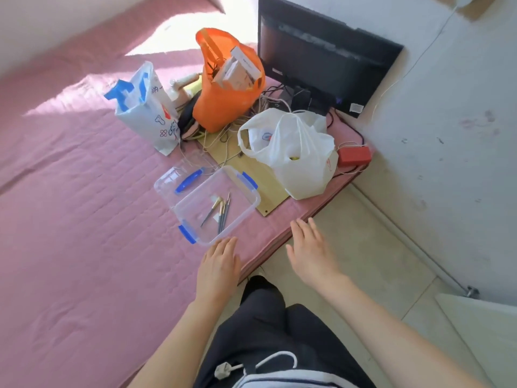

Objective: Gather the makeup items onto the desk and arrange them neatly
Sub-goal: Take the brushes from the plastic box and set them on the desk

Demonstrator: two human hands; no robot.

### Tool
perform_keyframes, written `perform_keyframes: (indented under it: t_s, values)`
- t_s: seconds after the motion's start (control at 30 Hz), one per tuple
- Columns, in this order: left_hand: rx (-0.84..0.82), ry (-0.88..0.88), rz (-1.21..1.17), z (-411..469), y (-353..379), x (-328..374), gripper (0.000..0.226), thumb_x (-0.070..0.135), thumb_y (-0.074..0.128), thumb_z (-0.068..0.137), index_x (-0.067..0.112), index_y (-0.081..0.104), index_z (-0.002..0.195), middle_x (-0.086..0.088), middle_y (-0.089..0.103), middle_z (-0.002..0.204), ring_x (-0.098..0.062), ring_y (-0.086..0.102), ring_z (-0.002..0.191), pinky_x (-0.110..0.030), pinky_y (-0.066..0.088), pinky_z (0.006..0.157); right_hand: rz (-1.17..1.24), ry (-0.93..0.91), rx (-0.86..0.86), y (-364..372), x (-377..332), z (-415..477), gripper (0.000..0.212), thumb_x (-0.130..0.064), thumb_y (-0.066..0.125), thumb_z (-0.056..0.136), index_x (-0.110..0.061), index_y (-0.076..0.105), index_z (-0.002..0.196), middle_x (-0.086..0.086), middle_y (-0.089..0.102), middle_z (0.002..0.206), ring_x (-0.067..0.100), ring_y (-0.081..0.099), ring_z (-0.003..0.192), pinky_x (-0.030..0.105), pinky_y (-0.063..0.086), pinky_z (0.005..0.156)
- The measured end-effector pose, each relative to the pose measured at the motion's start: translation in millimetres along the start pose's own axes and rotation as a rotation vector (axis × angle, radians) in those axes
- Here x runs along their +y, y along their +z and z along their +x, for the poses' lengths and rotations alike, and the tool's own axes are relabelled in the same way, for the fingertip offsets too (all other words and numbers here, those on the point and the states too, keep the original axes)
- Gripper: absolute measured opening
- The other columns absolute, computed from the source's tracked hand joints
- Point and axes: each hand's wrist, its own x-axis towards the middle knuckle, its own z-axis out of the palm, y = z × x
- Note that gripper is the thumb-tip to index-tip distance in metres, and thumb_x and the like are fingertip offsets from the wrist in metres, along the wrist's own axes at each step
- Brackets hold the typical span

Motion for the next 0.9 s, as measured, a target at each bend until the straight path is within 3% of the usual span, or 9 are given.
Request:
perform_keyframes:
  t_s: [0.5, 0.63, 0.73, 0.9]
  values:
    - [0.005, -0.223, -0.071, 93, -4, -44, 0.032, 0.016, 0.048, 0.096, 0.011, 0.057, 0.126, -0.001, 0.058, 0.129, -0.018, 0.048, 0.122, -0.032, 0.043, 0.097, -0.107, -0.330, -0.178, -11, -79, 151, 0.055, -0.029, 0.038, 0.101, -0.004, 0.021, 0.147, 0.013, 0.026, 0.153, 0.034, 0.012, 0.145, 0.041, 0.017, 0.119]
    - [-0.024, -0.351, -0.103, 112, 15, -59, 0.028, 0.016, 0.046, 0.095, 0.012, 0.058, 0.120, 0.001, 0.060, 0.123, -0.019, 0.050, 0.115, -0.034, 0.047, 0.084, -0.089, -0.367, -0.248, 5, -88, 186, 0.053, -0.028, 0.037, 0.101, -0.006, 0.022, 0.146, 0.012, 0.030, 0.150, 0.033, 0.013, 0.145, 0.041, 0.016, 0.118]
    - [-0.036, -0.476, -0.238, 131, 39, -74, 0.032, 0.019, 0.044, 0.096, 0.014, 0.054, 0.126, 0.000, 0.057, 0.125, -0.018, 0.049, 0.114, -0.032, 0.045, 0.084, -0.070, -0.379, -0.324, 29, -93, 213, 0.049, -0.028, 0.037, 0.100, -0.004, 0.027, 0.142, 0.014, 0.035, 0.146, 0.033, 0.019, 0.143, 0.039, 0.015, 0.118]
    - [0.014, -0.585, -0.354, 168, 81, -102, 0.037, 0.019, 0.044, 0.096, 0.011, 0.053, 0.130, -0.002, 0.056, 0.130, -0.018, 0.049, 0.119, -0.028, 0.040, 0.093, -0.009, -0.317, -0.411, 85, -99, 263, 0.041, -0.026, 0.040, 0.098, -0.004, 0.038, 0.133, 0.014, 0.047, 0.133, 0.031, 0.038, 0.125, 0.040, 0.034, 0.103]
